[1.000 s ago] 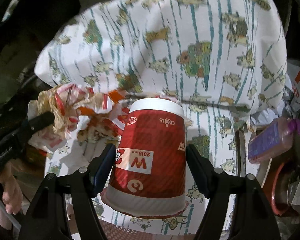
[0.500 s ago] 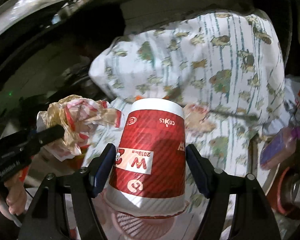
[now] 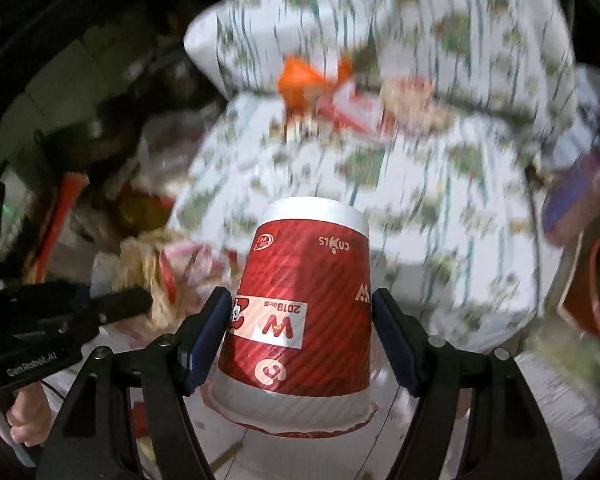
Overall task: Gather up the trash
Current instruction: 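Carry both items down to the pink basket and open both grippers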
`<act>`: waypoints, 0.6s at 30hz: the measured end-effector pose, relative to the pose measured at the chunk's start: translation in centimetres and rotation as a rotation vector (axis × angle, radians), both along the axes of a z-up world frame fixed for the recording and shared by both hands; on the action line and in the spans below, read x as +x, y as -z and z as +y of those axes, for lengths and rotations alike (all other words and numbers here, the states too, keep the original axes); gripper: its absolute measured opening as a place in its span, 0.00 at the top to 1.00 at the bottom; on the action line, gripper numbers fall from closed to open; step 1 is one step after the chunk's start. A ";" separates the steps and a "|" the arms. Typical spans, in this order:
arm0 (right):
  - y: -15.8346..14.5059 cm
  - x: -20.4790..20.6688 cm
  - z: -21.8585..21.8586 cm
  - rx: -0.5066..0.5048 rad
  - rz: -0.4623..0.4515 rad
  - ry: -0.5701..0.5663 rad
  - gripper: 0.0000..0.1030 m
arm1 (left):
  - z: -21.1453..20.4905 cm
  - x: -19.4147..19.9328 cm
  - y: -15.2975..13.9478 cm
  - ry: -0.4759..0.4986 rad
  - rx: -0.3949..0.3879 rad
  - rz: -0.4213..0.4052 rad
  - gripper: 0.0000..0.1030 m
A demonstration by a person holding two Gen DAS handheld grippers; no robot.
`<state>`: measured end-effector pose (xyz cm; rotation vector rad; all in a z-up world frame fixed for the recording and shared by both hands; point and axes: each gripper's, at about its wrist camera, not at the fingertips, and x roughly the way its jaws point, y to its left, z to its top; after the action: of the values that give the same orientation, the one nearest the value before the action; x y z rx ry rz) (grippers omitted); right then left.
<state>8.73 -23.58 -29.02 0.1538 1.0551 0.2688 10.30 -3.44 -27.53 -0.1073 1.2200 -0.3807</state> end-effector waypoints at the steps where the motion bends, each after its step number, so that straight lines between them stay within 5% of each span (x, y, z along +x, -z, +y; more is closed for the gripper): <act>1: 1.3 0.1 0.1 0.018 0.043 -0.012 0.31 | -0.1 0.1 0.8 -0.007 -0.008 0.021 0.80; 6: 5.2 0.7 0.6 -0.039 0.120 -0.012 0.31 | -0.2 1.4 6.1 -0.051 0.024 0.170 0.80; 9: 6.7 0.8 0.6 -0.049 0.145 -0.008 0.31 | 0.0 2.1 8.4 -0.056 -0.084 0.251 0.79; 14: 8.8 1.2 0.4 -0.049 0.188 0.006 0.31 | -0.5 2.7 10.6 -0.057 -0.012 0.229 0.80; 18: 10.1 1.7 0.0 0.005 0.224 0.032 0.31 | -0.1 2.9 12.1 -0.063 -0.059 0.238 0.72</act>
<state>10.47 -23.56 -39.10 0.2086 1.2734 0.2289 13.24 -3.58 -39.59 -0.2474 1.4360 -0.3560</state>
